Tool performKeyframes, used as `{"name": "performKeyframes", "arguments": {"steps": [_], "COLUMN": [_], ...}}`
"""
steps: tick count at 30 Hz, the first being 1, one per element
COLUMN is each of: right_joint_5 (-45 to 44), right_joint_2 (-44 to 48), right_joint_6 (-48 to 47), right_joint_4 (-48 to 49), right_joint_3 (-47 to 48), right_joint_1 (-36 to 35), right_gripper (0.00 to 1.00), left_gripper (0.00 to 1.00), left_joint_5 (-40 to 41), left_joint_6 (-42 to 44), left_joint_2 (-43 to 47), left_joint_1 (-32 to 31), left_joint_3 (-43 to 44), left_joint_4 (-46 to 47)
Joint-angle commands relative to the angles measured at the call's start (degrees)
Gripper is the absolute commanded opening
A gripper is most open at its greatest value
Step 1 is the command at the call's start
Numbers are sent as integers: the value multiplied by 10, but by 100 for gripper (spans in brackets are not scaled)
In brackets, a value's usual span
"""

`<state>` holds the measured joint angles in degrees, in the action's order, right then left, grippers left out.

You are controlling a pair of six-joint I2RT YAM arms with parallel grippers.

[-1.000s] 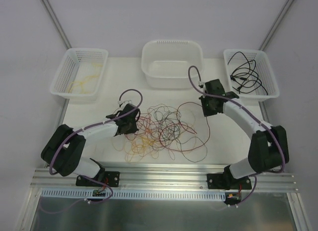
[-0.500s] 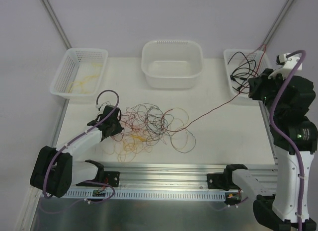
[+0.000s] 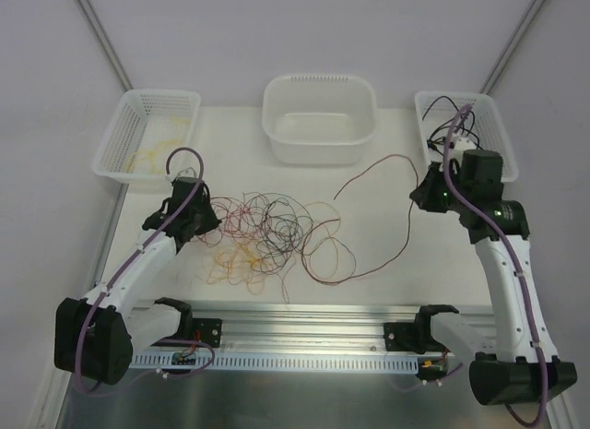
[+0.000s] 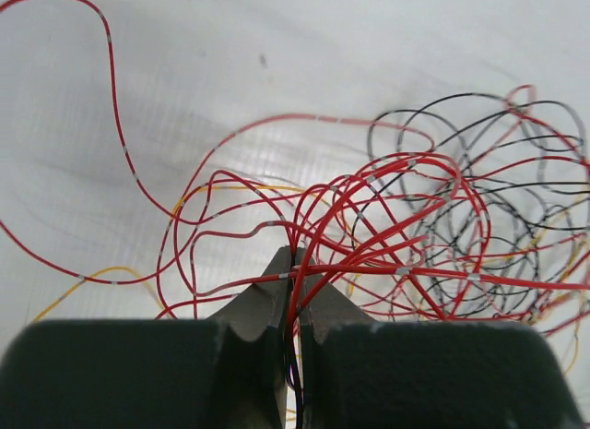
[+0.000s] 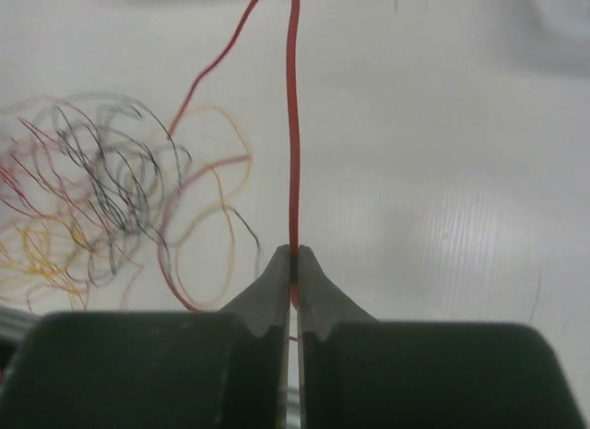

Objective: Untangle the cables

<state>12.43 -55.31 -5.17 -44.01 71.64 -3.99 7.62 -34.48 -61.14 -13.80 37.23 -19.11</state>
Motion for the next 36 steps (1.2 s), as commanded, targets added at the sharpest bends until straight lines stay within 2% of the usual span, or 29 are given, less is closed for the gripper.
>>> {"name": "performKeyframes", "arguments": {"steps": [1,4,5,7,10,12,14,15,16,17,19,20,24,27,29,32,36], "right_joint_5": [0,-45,-49,-57,-73,-87,-105,-111,-121,-143,-167,-182,-196,-182,-169,-134,-132], "right_joint_2": [-25,-56,-76,-99,-141,-170,-180,-179,-170,-164,-135,-124,-64,-12,6,29,-26], "right_joint_6": [18,24,31,38,43,43,42,41,40,38,37,35,40,50,50,50,87], "right_joint_4": [13,19,22,36,48,43,38,31,27,23,-3,-12,-58,-69,-73,-53,20], "right_joint_3": [-88,-135,-146,-170,-183,-184,-182,-181,-179,-177,-163,-158,-143,-154,-166,-192,-224], "right_joint_1": [-4,-4,-4,-5,-15,-32,-60,-73,-87,-118,-152,-188,-265,-319,-356,-424,-523], "right_gripper": [1,3,6,12,17,27,33,36,40,49,58,67,77,86,87,85,79], "left_gripper": [0,5,15,21,25,27,31,33,40,45,57,64,84,94,99,99,99], "left_joint_5": [-37,-53,-59,-72,-75,-75,-93,-95,-98,-108,-105,-101,-84,-80,-66,-41,-15], "left_joint_6": [65,95,101,120,142,154,160,162,165,169,178,181,210,216,216,217,211], "left_joint_2": [10,8,9,13,15,8,2,-3,-4,-2,4,7,21,26,30,49,67], "left_joint_1": [3,3,2,2,3,2,2,3,3,3,2,3,2,2,2,3,3], "left_joint_3": [63,93,99,110,115,113,111,108,107,108,108,109,113,108,107,98,89], "left_joint_4": [-48,-74,-86,-92,-95,-95,-95,-95,-95,-95,-95,-95,-95,-94,-94,-94,-94]}}
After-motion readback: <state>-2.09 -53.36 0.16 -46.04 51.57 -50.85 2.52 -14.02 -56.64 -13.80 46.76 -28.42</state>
